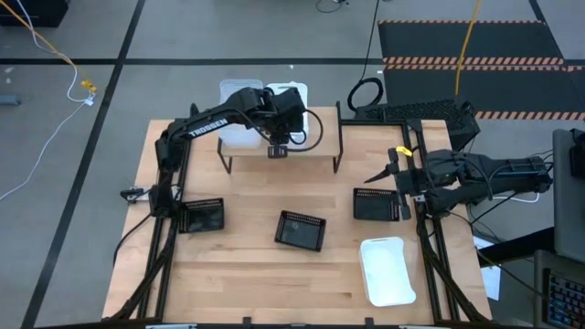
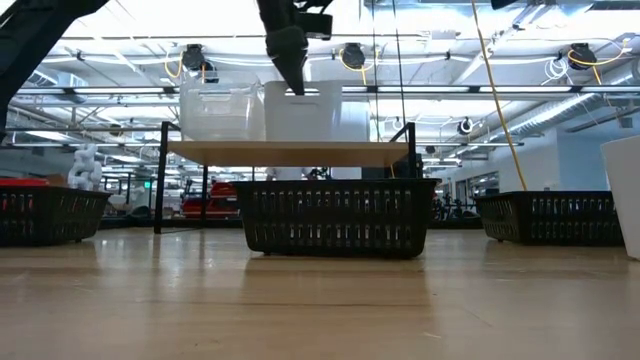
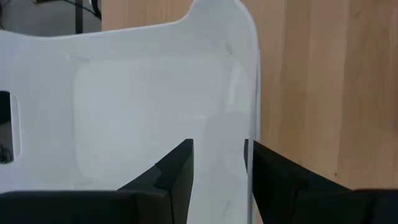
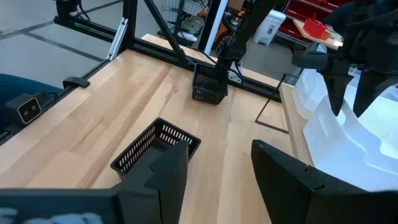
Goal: Stack baskets on shelf by color
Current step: Stack the left white bin on top of the white bin on the shelf
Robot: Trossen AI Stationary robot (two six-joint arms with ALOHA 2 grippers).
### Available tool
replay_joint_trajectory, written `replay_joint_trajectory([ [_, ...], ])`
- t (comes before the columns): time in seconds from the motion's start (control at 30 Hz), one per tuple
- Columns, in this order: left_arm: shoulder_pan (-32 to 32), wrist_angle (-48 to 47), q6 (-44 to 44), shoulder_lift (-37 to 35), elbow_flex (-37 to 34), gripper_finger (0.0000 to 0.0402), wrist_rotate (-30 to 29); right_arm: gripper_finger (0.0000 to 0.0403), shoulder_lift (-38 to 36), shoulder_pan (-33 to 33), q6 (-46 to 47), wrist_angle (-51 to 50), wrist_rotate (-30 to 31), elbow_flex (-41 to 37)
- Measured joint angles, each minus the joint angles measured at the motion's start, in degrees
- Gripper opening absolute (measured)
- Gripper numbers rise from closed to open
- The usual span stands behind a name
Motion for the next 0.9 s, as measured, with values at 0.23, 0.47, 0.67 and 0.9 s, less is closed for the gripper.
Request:
replay_joint_trajectory([
  [0.23, -0.9, -1.2, -0.9, -0.5, 0.0, 0.0145, 0.0, 0.0171, -0.1, 0.0, 0.0, 0.4, 0.0, -1.6],
  [0.47, -2.0, -1.9, -1.2, -2.2, 0.0, 0.0145, 0.0, 0.0171, -0.1, 0.0, 0.0, 1.3, 0.0, -1.8],
  [0.67, -2.5, 0.6, -2.2, -3.6, 0.0, 0.0145, -1.8, 0.0171, 0.2, 0.0, 3.6, 0.7, 0.0, -1.8],
  [0.9, -5.3, 1.5, -4.2, -7.1, 0.0, 0.0145, -5.9, 0.0171, 3.0, 0.2, 16.1, -4.9, 0.2, -1.8],
])
